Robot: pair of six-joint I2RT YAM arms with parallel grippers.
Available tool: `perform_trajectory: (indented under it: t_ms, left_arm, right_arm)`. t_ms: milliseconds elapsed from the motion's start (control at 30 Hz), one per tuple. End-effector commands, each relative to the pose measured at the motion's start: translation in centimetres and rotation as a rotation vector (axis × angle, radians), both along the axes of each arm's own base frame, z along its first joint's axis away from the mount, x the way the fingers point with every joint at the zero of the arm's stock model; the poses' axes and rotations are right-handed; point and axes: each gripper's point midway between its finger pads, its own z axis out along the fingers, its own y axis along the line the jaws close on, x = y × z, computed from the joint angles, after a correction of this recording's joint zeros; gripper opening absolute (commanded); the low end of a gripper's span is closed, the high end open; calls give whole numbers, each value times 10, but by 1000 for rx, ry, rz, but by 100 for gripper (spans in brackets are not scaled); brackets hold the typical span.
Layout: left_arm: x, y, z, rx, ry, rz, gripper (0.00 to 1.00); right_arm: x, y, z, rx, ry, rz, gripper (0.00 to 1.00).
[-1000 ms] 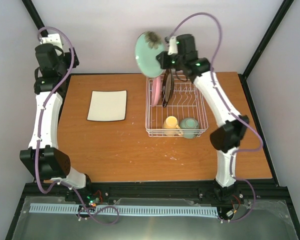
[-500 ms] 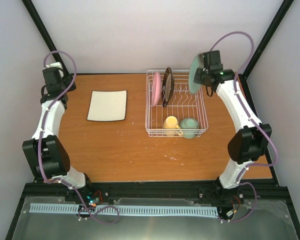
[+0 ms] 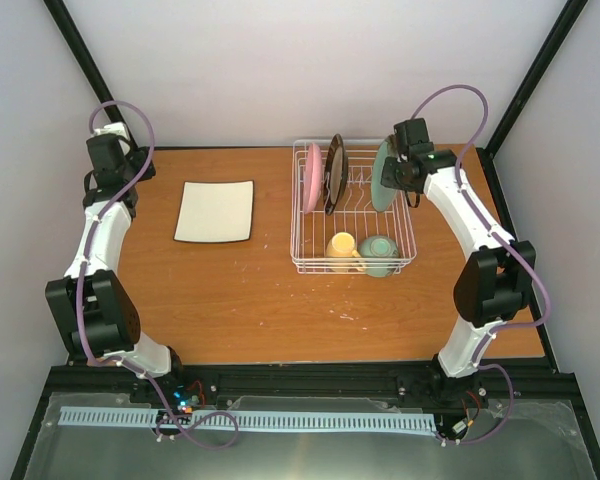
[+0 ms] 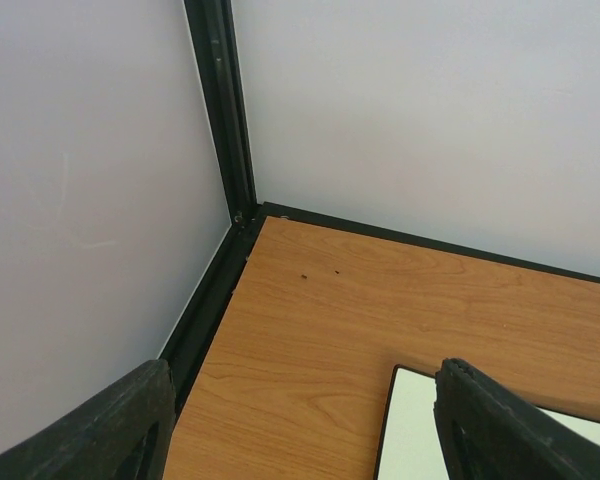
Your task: Load the mixed dishes into the dish rack
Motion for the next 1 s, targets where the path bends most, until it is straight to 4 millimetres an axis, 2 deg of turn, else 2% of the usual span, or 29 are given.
perform_trajectory:
  t_ms: [0, 267, 600, 767, 933, 967]
  left_arm:
    - [5, 0, 10, -10, -38, -5, 72]
    - [5, 1, 9, -3, -33, -4, 71]
    - [9, 0, -3, -5, -5, -13, 72]
    - [9, -3, -36, -53, 101, -24, 73]
    - [14, 2, -84, -98, 259, -1, 73]
    - [15, 1, -89, -112, 280, -7, 73]
  right_arm:
    - [22, 8, 30, 37, -142, 13, 3]
    - [40, 21, 16, 58, -117, 58, 3]
    - [61, 34, -14, 2, -31, 135, 3]
    - [62, 52, -28, -2, 21, 184, 5]
    - [58, 62, -40, 11, 59, 199, 19]
    - [56, 62, -42, 11, 65, 198, 26]
